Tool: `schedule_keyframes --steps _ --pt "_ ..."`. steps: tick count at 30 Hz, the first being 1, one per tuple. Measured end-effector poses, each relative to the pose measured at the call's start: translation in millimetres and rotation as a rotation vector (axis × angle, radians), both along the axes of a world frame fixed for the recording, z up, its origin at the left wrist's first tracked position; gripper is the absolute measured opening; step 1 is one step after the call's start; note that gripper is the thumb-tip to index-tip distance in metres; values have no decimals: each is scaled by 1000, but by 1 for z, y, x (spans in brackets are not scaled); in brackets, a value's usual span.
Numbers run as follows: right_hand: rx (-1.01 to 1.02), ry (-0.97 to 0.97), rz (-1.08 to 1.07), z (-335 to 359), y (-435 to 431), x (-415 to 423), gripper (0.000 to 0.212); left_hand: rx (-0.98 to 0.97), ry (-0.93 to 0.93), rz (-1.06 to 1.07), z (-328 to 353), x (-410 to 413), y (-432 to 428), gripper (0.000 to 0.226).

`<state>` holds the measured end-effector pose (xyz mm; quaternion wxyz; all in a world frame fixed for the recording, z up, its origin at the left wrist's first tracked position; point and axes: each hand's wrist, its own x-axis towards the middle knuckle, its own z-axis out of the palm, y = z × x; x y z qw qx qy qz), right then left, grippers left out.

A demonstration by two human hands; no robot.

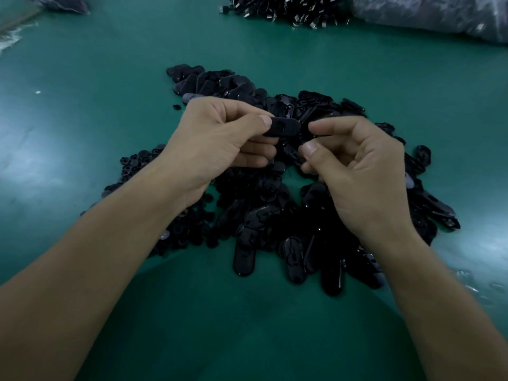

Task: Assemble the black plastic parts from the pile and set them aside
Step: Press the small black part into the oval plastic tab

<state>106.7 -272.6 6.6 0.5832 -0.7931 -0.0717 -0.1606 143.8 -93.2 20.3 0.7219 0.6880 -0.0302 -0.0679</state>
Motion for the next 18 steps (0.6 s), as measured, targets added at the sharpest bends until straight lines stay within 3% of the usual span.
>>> schedule_keyframes --steps 5,18 --pt "-101 -15 -15 -3 3 0 18 -53 32 1 2 0 0 9" --pt "130 -27 -20 5 1 2 13 -57 10 -155 5 -2 1 10"
